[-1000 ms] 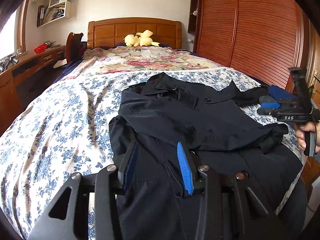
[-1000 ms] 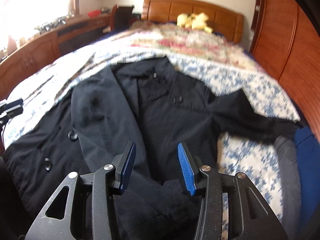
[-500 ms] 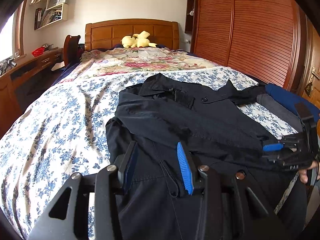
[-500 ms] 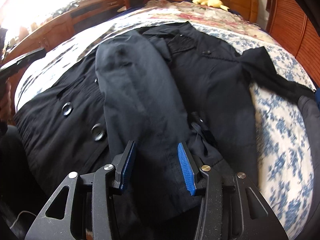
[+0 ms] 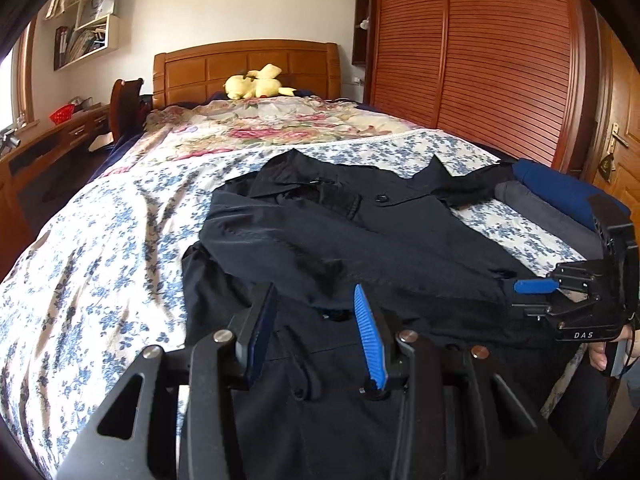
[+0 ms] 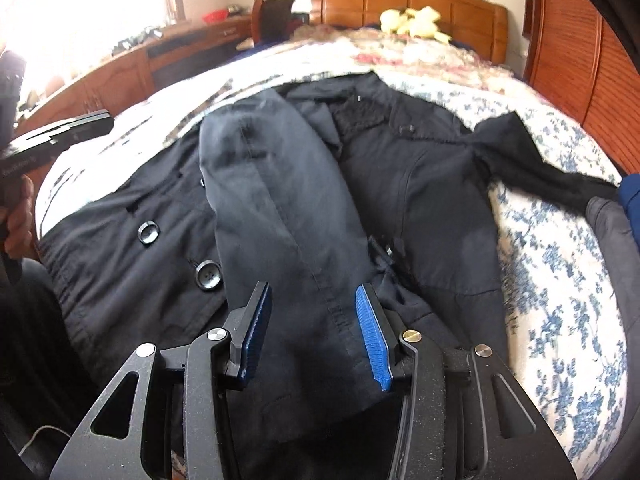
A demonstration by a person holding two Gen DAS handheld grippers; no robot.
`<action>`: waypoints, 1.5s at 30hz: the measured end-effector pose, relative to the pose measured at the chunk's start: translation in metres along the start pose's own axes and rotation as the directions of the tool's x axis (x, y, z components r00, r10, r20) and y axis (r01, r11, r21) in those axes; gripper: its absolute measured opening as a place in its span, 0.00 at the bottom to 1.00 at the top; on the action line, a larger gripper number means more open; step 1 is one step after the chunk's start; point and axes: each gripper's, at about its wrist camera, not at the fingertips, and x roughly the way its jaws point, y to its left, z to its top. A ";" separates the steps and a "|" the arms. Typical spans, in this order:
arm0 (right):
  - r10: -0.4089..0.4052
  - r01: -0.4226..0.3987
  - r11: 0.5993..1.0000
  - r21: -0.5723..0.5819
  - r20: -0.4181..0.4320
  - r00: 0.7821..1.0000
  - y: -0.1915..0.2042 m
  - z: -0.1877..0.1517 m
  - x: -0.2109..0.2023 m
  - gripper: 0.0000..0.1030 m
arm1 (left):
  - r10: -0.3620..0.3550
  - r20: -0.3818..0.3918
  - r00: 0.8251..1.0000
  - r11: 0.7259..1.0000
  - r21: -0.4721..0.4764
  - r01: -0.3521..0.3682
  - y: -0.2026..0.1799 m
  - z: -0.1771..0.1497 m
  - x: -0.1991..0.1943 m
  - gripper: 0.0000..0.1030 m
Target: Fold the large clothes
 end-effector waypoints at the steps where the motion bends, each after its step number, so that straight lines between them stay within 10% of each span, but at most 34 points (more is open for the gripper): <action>1: -0.007 0.007 1.000 -0.005 0.018 1.000 -0.001 0.001 -0.005 0.43 | -0.008 -0.001 1.000 1.000 -0.001 0.008 -0.002 0.001 0.000 0.37; 23: -0.013 0.015 0.995 0.098 -0.016 1.000 -0.050 -0.031 0.019 0.44 | -0.045 0.007 0.999 0.999 0.013 0.045 -0.015 0.037 0.080 0.40; 45: -0.281 0.260 0.942 0.214 0.074 0.957 -0.177 0.057 0.012 0.59 | -0.068 -0.034 0.997 0.998 -0.004 0.068 -0.002 0.014 0.145 0.40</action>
